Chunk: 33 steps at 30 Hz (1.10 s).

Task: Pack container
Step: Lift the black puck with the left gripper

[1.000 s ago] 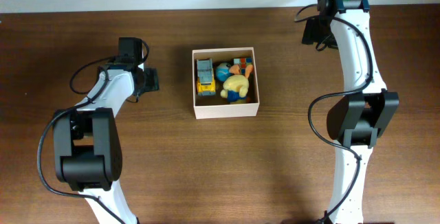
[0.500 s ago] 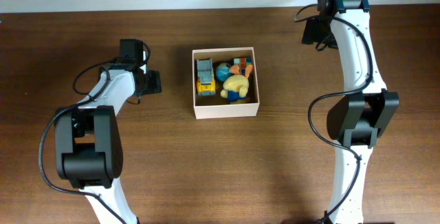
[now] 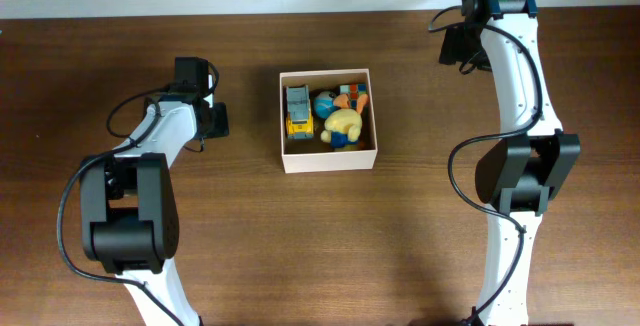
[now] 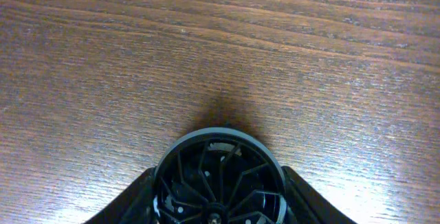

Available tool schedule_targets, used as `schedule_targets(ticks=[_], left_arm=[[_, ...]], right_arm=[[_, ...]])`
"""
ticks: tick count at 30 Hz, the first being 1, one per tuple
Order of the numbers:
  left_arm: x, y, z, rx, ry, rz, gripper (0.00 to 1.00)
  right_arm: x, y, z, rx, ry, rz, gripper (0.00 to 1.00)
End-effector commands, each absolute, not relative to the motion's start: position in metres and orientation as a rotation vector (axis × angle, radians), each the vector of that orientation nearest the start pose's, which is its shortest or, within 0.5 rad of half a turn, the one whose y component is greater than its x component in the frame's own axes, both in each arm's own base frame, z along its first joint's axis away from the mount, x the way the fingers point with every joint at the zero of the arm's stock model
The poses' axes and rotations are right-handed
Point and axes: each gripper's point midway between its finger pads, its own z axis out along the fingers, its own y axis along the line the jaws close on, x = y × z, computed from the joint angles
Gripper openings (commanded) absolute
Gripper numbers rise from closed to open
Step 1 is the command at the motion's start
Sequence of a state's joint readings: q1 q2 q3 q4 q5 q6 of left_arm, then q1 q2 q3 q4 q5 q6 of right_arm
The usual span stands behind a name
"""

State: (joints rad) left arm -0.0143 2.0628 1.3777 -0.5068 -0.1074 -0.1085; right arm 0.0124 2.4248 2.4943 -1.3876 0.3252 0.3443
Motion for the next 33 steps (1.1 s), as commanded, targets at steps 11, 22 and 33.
schedule_targets(ticks=[11, 22, 33], left_arm=[[0.466, 0.013, 0.007, -0.151, 2.76, 0.111, 0.29], [0.489, 0.012, 0.076, -0.151, 2.654, 0.098, 0.2], [0.481, -0.011, 0.166, -0.059, 2.577, 0.07, 0.14]], right_arm=[[0.518, -0.055, 0.132, 0.555, 2.758, -0.414, 0.99], [0.518, -0.055, 0.132, 0.555, 2.758, -0.414, 0.99], [0.518, -0.055, 0.132, 0.555, 2.758, -0.414, 0.99]])
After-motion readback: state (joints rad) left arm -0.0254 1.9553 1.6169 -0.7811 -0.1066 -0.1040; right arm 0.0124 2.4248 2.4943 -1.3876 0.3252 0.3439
